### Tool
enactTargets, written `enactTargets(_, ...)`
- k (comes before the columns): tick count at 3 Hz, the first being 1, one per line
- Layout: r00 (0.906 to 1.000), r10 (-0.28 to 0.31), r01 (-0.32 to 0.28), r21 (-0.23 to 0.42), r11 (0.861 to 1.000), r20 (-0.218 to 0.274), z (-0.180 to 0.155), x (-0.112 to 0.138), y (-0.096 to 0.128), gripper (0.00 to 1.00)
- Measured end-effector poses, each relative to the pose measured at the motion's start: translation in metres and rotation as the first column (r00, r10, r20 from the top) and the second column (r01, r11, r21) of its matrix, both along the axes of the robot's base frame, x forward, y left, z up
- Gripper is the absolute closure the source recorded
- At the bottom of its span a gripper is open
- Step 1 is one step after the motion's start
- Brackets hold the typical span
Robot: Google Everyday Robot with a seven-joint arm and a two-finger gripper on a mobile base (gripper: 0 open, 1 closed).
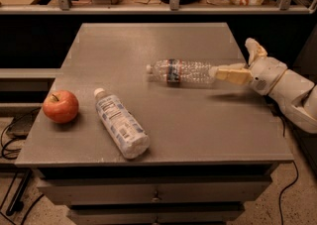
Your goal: Place water bottle upright
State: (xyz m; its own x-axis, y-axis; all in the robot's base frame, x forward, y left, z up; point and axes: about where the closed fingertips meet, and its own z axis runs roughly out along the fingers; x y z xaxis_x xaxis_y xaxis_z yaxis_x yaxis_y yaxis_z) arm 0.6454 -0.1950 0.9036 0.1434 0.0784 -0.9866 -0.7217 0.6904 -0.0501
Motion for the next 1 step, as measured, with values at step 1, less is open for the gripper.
enactTargets(1,1.0,0.0,0.0,0.0,1.0,0.0,0.0,0.0,0.0001,0.0)
